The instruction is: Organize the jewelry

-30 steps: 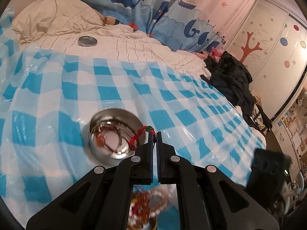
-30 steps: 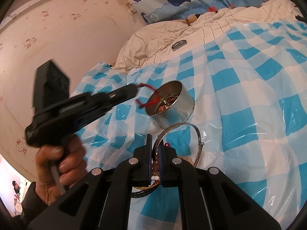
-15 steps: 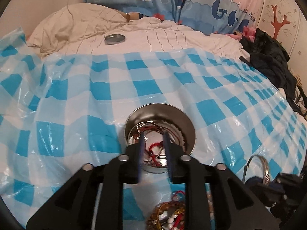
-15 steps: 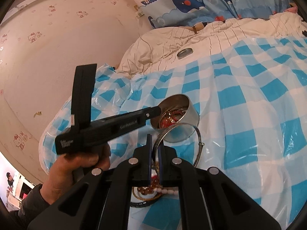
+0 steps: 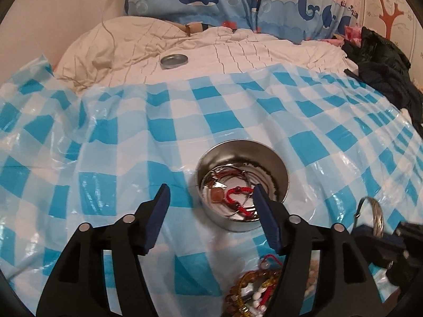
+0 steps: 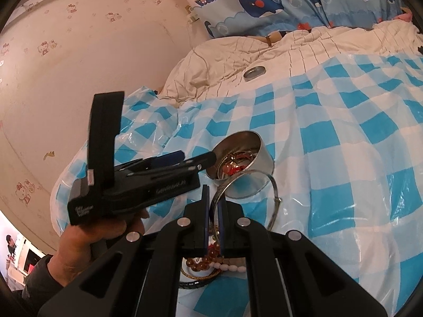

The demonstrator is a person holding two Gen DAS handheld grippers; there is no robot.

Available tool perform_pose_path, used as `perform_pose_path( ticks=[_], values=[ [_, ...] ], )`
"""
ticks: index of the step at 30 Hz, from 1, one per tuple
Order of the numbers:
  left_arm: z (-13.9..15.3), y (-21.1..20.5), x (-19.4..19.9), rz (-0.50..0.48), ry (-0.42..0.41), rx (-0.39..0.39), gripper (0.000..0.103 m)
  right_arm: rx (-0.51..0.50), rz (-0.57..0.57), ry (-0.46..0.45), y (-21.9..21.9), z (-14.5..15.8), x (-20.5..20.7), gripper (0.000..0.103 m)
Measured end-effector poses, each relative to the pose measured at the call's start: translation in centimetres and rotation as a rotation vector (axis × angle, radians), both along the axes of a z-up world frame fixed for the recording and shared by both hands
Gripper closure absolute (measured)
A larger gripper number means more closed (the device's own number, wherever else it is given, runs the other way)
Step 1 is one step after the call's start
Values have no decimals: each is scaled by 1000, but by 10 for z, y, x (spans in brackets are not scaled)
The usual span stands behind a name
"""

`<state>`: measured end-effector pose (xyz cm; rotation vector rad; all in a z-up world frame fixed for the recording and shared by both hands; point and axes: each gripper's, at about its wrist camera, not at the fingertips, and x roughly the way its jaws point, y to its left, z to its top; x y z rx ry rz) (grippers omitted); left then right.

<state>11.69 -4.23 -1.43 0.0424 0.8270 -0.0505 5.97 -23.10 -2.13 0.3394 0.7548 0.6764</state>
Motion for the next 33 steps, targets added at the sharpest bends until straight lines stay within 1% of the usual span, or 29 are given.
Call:
perform_pose_path(
  ticks=[4, 9, 12, 15, 18, 19, 20, 21, 23, 25, 26, 28, 30, 33],
  values=[
    [9, 7, -10, 29, -36, 63, 30, -8, 10, -22, 6, 7, 7, 95],
    [18, 29, -22, 72, -47, 80, 25, -23, 24, -47, 18, 18, 20, 95],
    [24, 48, -31, 117, -58, 69, 21, -44, 38, -71, 29, 26, 30, 95],
    [31, 70, -40, 156, -71, 30, 19, -80, 54, -83, 44, 30, 46, 95],
    [35, 86, -46, 183, -74, -4, 18, -135, 67, -53, 65, 22, 70, 95],
    [36, 88, -46, 189, -74, -11, 18, -151, 81, -18, 74, 14, 81, 91],
    [36, 90, -47, 193, -74, -16, 17, -171, 95, 19, 81, 5, 90, 74],
    [36, 92, -47, 197, -72, -16, 17, -202, 103, 61, 89, -6, 99, 62],
    [35, 91, -46, 196, -67, -14, 17, -242, 109, 91, 95, -19, 103, 62],
    [35, 89, -46, 190, -62, -12, 17, -251, 105, 85, 90, -22, 97, 61],
    [35, 87, -46, 186, -62, -9, 17, -244, 97, 77, 85, -20, 92, 56],
    [33, 81, -47, 172, -56, 10, 16, -234, 67, 49, 69, -15, 77, 50],
    [29, 72, -49, 157, -48, 41, 16, -245, 34, 22, 51, -11, 58, 35],
    [23, 56, -53, 128, -32, 100, 15, -273, -14, -6, 28, -11, 25, 31]
  ],
)
